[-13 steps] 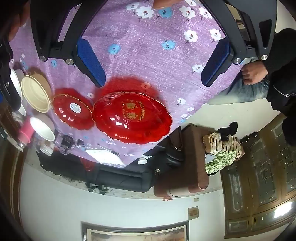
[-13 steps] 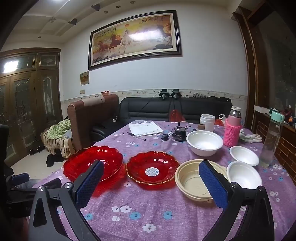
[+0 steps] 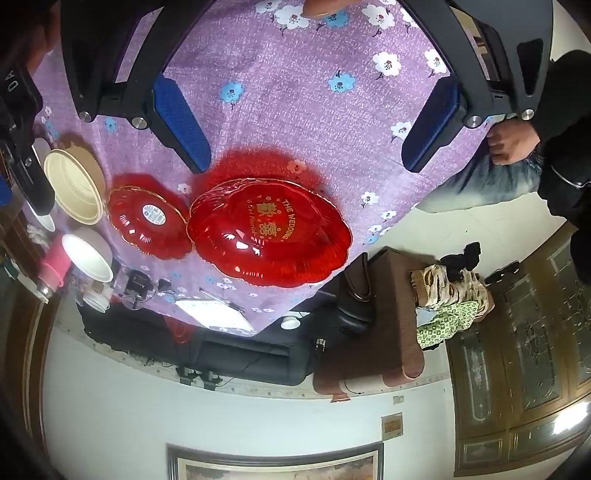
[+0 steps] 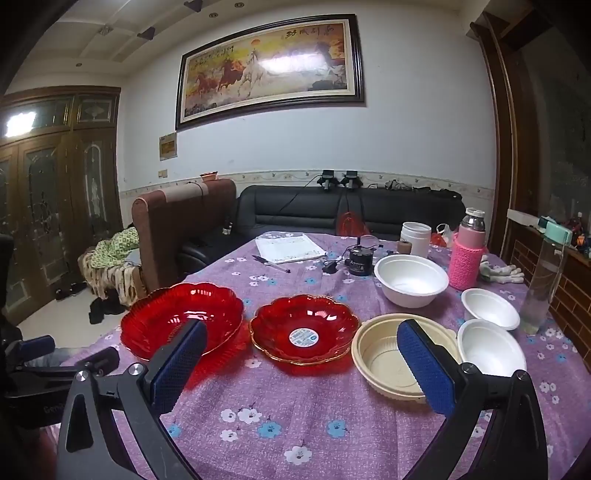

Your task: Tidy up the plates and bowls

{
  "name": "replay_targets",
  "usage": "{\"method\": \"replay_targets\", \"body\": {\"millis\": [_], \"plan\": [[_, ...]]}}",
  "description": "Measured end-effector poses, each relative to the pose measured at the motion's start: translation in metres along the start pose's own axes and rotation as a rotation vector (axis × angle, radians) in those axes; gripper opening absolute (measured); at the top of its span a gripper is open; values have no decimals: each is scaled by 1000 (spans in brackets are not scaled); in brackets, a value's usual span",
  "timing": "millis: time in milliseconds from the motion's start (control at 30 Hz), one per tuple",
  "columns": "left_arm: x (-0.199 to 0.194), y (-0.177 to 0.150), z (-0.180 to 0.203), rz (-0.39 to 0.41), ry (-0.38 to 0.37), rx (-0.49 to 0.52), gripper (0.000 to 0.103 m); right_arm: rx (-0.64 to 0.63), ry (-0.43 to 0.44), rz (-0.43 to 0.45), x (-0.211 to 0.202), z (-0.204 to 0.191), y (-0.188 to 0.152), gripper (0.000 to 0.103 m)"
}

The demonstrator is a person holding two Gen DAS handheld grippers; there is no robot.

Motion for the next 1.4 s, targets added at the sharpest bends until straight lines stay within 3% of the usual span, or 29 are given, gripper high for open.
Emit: {"method": "replay_targets", "body": {"millis": [633, 1167, 1400], "plan": [[7, -2, -9, -21, 11, -24, 103, -44, -52, -32, 1, -8, 4, 103], [7, 1, -17, -15, 23, -25, 103, -79, -11, -103, 11, -27, -4, 103], [9, 3, -28, -20, 44, -41, 103, -60, 50, -135, 19, -39, 3, 103]]}}
Point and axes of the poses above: each gripper's, at about its wrist camera, not at the fingertips, and x roughly the way its jaws point, z to its right, y to its top, the point moved 4 cm from there along x, roughly the way its jaws point, and after that the axes turned 14 degrees about -y, right-handed, at the moved point
